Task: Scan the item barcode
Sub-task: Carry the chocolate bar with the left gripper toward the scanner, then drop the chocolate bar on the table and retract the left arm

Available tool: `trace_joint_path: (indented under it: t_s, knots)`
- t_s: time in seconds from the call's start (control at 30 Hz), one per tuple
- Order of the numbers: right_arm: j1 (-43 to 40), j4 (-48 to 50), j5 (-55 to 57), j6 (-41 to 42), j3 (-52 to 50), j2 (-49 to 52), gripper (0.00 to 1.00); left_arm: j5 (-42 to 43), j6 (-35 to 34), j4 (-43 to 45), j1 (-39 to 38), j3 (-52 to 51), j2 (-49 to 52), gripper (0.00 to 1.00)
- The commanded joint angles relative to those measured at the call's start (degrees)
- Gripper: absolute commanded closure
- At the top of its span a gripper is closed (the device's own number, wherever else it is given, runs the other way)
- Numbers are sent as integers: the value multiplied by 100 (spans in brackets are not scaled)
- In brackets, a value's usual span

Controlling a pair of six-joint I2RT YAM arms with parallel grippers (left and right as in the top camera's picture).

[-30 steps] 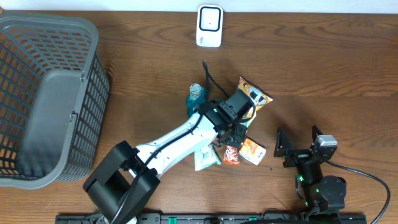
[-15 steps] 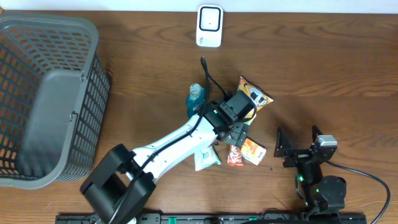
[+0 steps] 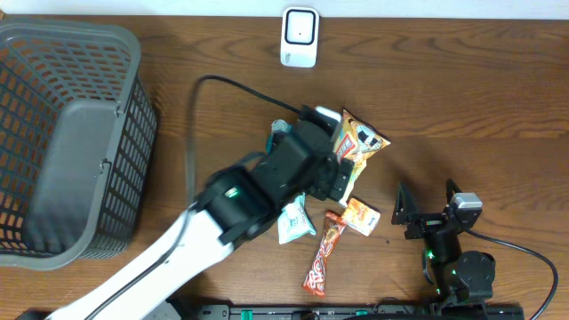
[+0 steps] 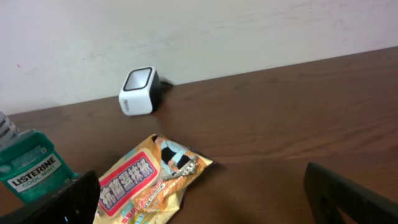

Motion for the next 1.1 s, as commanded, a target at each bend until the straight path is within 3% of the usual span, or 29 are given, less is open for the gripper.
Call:
trace_joint_path:
  t_s: [0.0, 0.13, 0.3, 0.43, 0.53, 0.9, 1.07]
  knots:
    - [-31, -20, -9, -52, -7, -35, 1, -1043, 481, 363, 9, 133, -636, 5]
    - [-31, -20, -9, -52, -7, -35, 1, -2190, 1054, 1394, 11, 133, -1263, 5]
    - [-31, -20, -9, -52, -7, -35, 1, -3296, 2354, 2579, 44, 133, -1646, 5]
    - [-31, -20, -9, -52, -7, -35, 1, -4120, 3742, 2647, 138, 131, -1663, 4]
    - [-31, -20, -9, -52, -7, -35, 1, -4188, 4758, 2802, 361, 125, -1604, 4]
    - [-31, -20, -9, -52, -7, -35, 1, -3753, 5484, 2686, 1082, 17, -1438, 4]
    - [-31, -20, -9, -52, -7, -35, 1, -2271, 4666, 1464, 1582, -341, -1895, 4]
